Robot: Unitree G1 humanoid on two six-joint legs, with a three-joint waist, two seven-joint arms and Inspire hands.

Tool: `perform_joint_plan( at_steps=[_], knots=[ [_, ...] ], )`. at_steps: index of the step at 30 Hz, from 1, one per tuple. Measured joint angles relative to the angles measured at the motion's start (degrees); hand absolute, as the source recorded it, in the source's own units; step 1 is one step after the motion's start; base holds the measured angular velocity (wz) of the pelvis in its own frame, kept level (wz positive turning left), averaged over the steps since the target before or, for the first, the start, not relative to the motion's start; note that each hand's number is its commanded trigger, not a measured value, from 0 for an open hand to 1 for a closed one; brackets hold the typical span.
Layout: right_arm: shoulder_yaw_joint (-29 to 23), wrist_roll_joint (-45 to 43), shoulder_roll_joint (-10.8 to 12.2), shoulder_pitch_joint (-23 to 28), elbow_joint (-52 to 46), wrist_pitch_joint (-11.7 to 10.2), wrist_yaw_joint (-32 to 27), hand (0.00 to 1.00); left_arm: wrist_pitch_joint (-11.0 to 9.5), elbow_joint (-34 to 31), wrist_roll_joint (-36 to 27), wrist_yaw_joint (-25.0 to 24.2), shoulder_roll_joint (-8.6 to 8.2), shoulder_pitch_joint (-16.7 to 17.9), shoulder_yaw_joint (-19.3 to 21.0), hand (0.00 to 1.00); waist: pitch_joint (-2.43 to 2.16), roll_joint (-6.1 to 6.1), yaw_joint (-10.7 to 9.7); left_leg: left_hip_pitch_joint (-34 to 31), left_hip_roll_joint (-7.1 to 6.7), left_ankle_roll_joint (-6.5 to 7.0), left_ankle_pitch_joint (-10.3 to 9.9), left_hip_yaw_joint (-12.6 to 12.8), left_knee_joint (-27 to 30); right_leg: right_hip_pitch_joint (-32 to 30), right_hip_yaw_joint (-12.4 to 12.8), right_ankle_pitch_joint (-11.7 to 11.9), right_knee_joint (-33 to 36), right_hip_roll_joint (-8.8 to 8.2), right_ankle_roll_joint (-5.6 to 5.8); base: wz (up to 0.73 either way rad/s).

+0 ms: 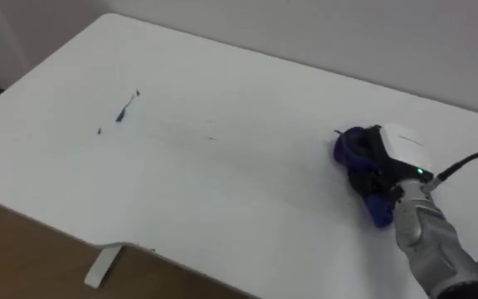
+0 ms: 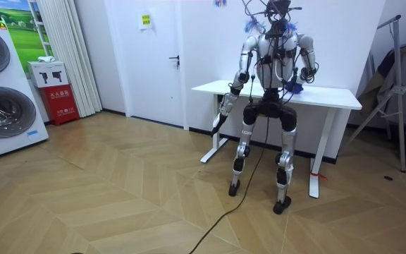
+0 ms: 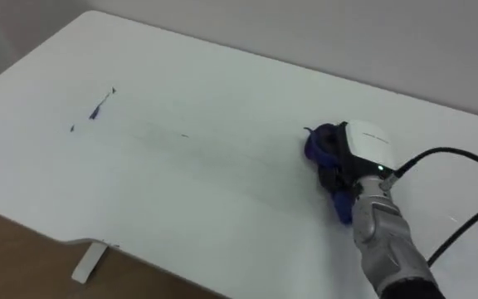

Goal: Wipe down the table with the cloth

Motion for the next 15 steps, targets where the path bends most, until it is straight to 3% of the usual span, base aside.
perform_joint_plan(
  at_steps=[4, 5, 6, 9, 11, 15],
  knots=[
    [-3.74, 0.41, 0.18, 3.67, 1.02, -2.95, -3.47, 1.00, -0.38, -0.49, 0.62, -0.12, 0.07, 1.36, 0.17, 0.00, -0.39, 0.57, -2.02, 0.78, -0.38, 0.00, 0.00, -0.76, -0.03, 2.52, -2.00, 0.00, -1.53, -0.12, 0.03, 0.21],
    [-4.85, 0.95, 0.18, 4.89, 1.48, -3.57, -4.42, 1.00, -0.58, -0.58, 0.63, -0.36, 0.19, 1.11, 0.19, 0.00, -0.72, 0.70, -2.23, 1.03, -0.54, 0.00, 0.00, -0.77, -0.03, 2.94, -2.17, -0.13, -1.65, -0.26, 0.25, 0.08],
    [-5.63, 1.15, 0.19, 5.59, 1.86, -3.59, -4.72, 1.00, -0.62, -1.46, 0.91, -0.84, 0.21, 1.02, 0.14, 0.00, -1.07, 0.87, -2.53, 1.26, -0.57, 0.00, 0.00, -0.76, -0.03, 3.25, -2.47, -0.15, -1.63, -0.32, 0.29, 0.04],
    [-6.16, 1.33, 0.19, 4.95, 4.68, -3.45, -4.83, 1.00, -1.26, -2.53, 1.02, -1.15, 0.22, -0.47, 0.04, 0.00, -1.31, 1.20, -2.65, 2.09, -0.61, 0.03, -0.02, -0.78, 0.12, 4.30, -2.62, -0.39, -1.62, -0.35, 0.67, 0.00],
    [-5.32, 1.36, 0.18, 3.71, 5.82, -2.67, -4.78, 1.00, -1.31, -2.61, 0.83, -1.04, 0.08, -2.15, -0.55, 0.00, -1.36, 1.31, -2.28, 2.19, -0.58, 0.04, -0.02, -0.79, 0.31, 4.42, -2.48, -0.41, -1.54, -0.30, 0.69, 0.00],
    [-2.11, 1.30, 0.82, 0.33, 6.59, 2.30, -2.19, 1.00, -1.19, -2.61, -0.12, -0.38, -0.05, -3.45, -3.48, 0.00, -1.25, 1.15, -0.39, 2.78, -0.58, 0.15, 0.04, 0.22, -0.18, 3.80, 0.59, -0.38, -1.23, -0.07, 0.58, -0.19]
  ],
)
